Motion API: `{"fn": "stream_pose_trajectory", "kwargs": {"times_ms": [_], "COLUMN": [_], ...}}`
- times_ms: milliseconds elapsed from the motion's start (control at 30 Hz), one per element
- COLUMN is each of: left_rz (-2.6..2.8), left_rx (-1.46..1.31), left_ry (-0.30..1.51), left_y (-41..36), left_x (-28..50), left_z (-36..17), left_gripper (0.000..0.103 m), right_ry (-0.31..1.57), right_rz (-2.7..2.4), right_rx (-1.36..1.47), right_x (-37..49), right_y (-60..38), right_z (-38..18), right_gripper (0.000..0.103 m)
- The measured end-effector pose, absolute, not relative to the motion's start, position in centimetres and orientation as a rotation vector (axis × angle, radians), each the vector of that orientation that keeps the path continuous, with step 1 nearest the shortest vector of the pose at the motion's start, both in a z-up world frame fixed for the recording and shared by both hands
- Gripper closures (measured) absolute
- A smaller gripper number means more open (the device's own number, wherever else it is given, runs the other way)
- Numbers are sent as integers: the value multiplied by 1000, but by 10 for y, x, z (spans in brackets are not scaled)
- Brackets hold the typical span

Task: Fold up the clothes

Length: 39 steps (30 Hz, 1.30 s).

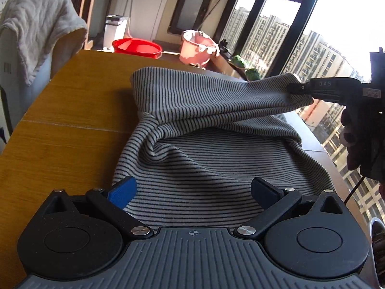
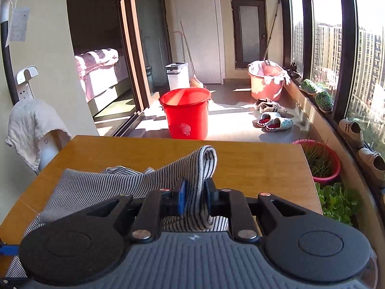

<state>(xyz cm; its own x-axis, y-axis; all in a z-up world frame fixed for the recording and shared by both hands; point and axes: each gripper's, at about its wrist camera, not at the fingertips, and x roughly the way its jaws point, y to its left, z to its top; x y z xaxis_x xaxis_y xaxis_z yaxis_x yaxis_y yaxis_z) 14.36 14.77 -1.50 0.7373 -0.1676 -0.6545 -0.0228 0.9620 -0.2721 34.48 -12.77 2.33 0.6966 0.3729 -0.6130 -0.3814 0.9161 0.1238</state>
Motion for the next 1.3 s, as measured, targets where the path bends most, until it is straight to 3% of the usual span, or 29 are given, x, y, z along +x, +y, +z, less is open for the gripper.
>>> {"fn": "stream_pose_trajectory", "kwargs": {"times_ms": [133,433,567,633,767,900,1067,1300], "left_rz": [-89,-114,19,19,13,21,21,14], "left_rx": [-223,-247,-141,-124,-131,-109,-110,-174], "left_ry": [775,559,678,676,660,663,652,608], "left_y": [144,129,122,123,126,124,125,133], "left_x": [147,199,236,234,231,231,228,217], "left_z": [-8,26,-7,-16,-18,-19,-19,-19], "left_gripper": [0,0,0,0,0,0,0,0], "right_ry": [726,589,761,744,748,668,654,722], "right_rz": [344,493,465,486,484,506,550,524], "right_rx": [59,129,140,162,91,-52,-25,-48], "right_x": [336,308,327,325,319,312,343,402], "right_y": [-168,-149,-130,-137,-133,-109,-77,-36], "right_z": [-3,29,-11,-21,-6,20,39,14], "right_gripper": [73,72,72,73,72,59,59,59]}}
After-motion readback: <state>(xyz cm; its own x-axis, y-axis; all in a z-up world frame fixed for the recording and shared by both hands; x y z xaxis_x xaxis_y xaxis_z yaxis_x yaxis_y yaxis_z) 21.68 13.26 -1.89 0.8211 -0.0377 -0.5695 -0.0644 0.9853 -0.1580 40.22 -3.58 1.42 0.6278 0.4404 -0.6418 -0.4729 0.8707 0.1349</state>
